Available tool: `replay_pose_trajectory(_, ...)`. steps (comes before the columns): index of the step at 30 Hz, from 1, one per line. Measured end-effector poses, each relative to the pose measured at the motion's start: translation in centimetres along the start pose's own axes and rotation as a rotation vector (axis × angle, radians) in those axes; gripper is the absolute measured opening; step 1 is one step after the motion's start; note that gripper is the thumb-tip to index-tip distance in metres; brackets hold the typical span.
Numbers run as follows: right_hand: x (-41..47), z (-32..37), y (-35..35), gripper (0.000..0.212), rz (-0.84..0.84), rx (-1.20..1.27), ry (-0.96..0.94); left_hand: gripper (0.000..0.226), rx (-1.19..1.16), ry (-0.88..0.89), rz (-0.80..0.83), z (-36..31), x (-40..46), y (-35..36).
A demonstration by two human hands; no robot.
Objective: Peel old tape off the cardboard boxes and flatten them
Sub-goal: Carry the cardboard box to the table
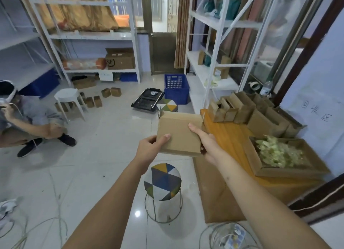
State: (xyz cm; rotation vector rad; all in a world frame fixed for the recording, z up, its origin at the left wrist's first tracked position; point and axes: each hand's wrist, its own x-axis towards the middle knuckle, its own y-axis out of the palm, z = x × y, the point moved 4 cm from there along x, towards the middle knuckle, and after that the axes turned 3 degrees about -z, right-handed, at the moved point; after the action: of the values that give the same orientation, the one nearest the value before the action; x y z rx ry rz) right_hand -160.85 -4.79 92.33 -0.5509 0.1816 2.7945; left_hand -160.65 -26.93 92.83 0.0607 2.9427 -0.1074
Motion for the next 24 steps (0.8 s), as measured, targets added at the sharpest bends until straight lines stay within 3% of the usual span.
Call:
replay_pose_trajectory(5,4.4,1.4,0.9,0.104,-0.056,0.0,-0.003,0.021,0.026,-0.016,0.06,-0.5,6.2,0.1)
replay_pose_trajectory(10,8.1,1.6,0.3,0.094,-0.128,0.061,0.014,0.034,0.041,-0.056,0.129,-0.4,12.1,1.9)
replay_pose_trajectory(14,11.8,1.4,-1.9,0.096,-0.206,0.143,0.044,0.055,0.037,-0.139,0.223,-0.1,17.0,6.0)
replay_pose_trajectory(18,15.2,2.3,-4.9,0.079,-0.288,0.229,0.069,0.058,0.014,-0.188,0.298,-0.2,21.3,10.9)
replay_pose_trajectory(21,17.3,3.4,-7.3,0.073,-0.343,0.279,0.081,0.073,0.0,-0.198,0.332,-0.6,23.9,14.2)
replay_pose_trajectory(24,19.2,3.6,-9.5,0.071,-0.403,0.313,0.105,0.059,0.03,-0.215,0.407,-1.0,25.7,17.2)
